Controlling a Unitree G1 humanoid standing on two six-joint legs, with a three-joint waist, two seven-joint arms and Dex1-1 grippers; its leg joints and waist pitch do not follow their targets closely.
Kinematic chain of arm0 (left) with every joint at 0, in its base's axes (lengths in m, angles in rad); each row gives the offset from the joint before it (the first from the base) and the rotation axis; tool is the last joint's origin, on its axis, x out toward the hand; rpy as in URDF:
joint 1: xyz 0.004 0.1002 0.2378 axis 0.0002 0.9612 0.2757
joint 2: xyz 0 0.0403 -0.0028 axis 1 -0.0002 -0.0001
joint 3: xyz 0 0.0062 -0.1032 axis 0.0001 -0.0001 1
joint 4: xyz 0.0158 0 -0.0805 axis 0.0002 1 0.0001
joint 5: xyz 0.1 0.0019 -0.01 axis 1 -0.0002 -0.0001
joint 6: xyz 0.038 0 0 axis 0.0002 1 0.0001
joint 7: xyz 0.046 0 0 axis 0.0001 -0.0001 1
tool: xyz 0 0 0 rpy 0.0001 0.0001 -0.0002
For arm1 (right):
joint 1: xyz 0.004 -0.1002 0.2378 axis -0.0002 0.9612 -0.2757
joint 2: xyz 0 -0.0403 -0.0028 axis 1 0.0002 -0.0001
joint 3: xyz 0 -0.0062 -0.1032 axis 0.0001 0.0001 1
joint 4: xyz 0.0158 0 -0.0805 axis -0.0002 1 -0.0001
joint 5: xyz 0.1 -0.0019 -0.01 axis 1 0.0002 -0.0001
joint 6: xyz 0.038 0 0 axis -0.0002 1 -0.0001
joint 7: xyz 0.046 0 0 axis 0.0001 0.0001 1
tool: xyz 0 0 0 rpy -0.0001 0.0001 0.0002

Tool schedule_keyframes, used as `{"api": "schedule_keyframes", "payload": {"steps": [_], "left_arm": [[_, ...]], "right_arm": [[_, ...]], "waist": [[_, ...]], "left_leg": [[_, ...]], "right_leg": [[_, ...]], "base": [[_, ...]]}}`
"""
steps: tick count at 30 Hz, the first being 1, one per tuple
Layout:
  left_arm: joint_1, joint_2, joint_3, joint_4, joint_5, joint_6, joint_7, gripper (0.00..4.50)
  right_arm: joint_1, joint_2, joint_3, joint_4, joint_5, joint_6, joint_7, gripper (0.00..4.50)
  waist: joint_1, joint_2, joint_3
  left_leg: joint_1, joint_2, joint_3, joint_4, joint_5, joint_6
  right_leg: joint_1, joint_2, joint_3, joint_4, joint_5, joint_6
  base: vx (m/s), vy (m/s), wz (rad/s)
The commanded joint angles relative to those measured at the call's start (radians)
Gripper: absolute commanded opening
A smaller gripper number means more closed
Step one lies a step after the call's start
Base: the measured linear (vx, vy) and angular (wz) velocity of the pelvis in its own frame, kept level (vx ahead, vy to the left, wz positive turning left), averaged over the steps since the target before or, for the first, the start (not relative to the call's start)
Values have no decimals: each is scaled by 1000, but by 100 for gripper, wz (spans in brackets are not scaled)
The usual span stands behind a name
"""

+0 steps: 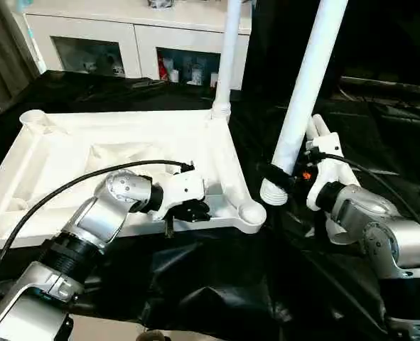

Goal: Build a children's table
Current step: Insert table leg to table base

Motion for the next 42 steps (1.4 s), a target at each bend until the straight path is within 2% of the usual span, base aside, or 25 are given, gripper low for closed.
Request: {"api": "schedule_keyframes", "payload": {"steps": [1, 24, 26, 30, 31, 42], "left_arm": [[-4, 4, -11, 13, -8, 1, -24, 78], [-16, -3, -24, 111, 27, -62, -13, 78], [-17, -6, -17, 113, 25, -67, -9, 42], [-16, -12, -7, 119, 17, -75, -6, 31], [-14, -16, -1, 118, 8, -79, -5, 3], [5, -35, 13, 115, -13, -92, 0, 0]], "right_arm": [[-19, -8, -7, -9, 1, 1, 1, 193], [-19, -8, -3, -7, -8, -3, 7, 193], [-19, -8, -2, -6, -9, -3, 9, 193], [-20, -8, 0, -4, -10, -4, 11, 193], [-21, -7, 1, -5, -10, -3, 11, 193], [-18, -8, 8, -3, -17, -7, 20, 193]], "waist": [[1, 11, -73], [1, 12, -73], [1, 12, -73], [1, 10, -72], [2, 10, -72], [4, 7, -72]], "left_leg": [[14, 23, -9, -71, -230, -29], [15, 25, -10, -71, -231, -28], [15, 25, -9, -71, -229, -27], [15, 24, -9, -70, -233, -26], [16, 24, -8, -70, -236, -26], [15, 25, -8, -70, -220, -22]], "right_leg": [[50, -79, 49, -77, -268, -148], [50, -80, 49, -76, -257, -154], [51, -81, 50, -76, -254, -156], [50, -81, 50, -78, -271, -152], [49, -81, 50, -79, -281, -150], [49, -81, 50, -77, -275, -148]], "base": [[0, 0, 0], [0, 0, 0], [0, 0, 0], [0, 0, 0], [0, 0, 0], [0, 0, 0]]}}
